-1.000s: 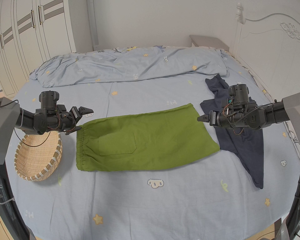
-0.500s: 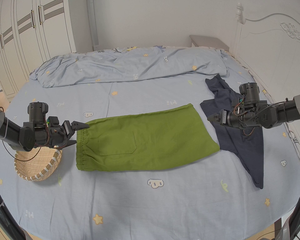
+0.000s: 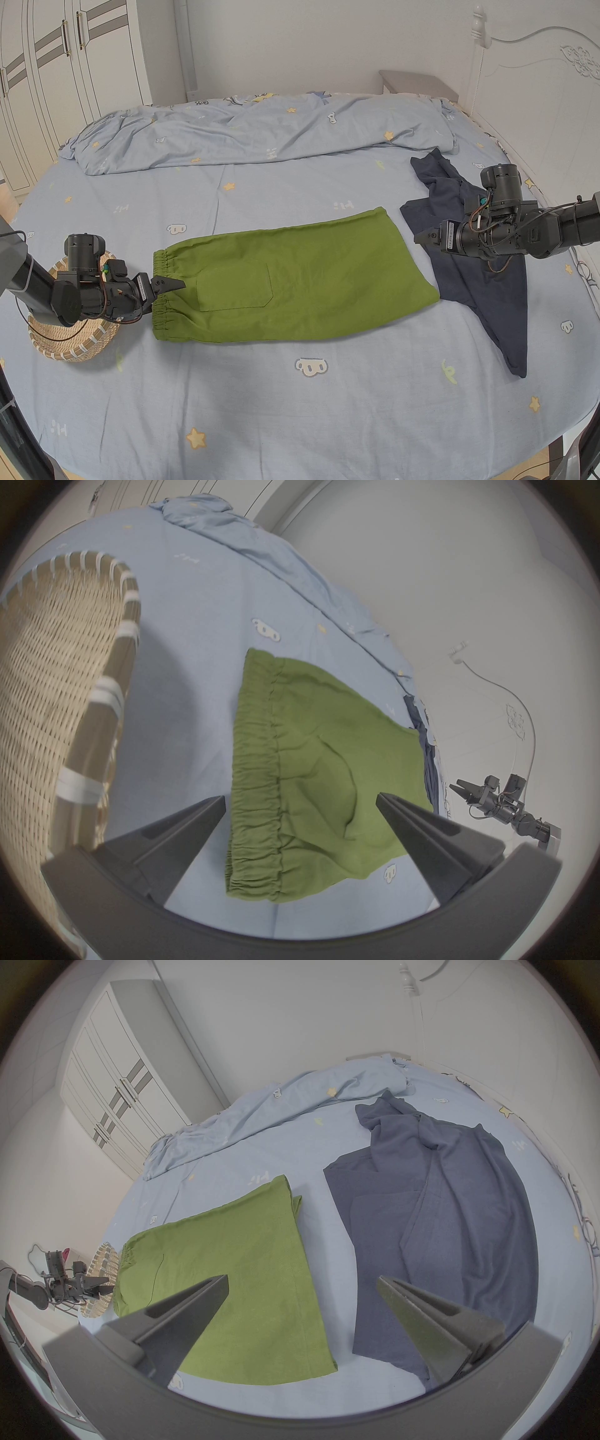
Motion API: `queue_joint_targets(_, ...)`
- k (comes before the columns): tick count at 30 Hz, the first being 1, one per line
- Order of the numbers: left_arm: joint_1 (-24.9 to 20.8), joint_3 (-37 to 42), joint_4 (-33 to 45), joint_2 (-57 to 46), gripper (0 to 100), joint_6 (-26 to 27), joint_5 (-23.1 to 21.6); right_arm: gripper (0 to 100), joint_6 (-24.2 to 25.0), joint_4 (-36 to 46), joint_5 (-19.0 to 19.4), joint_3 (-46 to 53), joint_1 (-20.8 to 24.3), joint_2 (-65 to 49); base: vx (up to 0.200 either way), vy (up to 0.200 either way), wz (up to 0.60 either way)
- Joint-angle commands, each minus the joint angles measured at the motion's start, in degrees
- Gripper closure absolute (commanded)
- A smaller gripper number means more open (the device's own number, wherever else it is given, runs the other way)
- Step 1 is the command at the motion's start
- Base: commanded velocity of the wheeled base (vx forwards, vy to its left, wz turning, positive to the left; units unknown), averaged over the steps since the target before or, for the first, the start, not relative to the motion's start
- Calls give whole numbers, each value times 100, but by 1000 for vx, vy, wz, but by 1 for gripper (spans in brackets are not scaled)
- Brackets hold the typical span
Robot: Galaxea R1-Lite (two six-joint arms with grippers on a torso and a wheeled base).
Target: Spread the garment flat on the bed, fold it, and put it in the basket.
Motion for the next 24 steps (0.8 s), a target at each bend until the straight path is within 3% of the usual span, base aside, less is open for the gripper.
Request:
queue_joint_targets(1,-146,-100,-208,436,0,-47,32,0,2,-12,-3,8,27,-7,0,0,0)
queue_joint_targets(24,-128,-355,-252,806,0,-64,32,0,2,-12,-12,8,36,99,0,0,0)
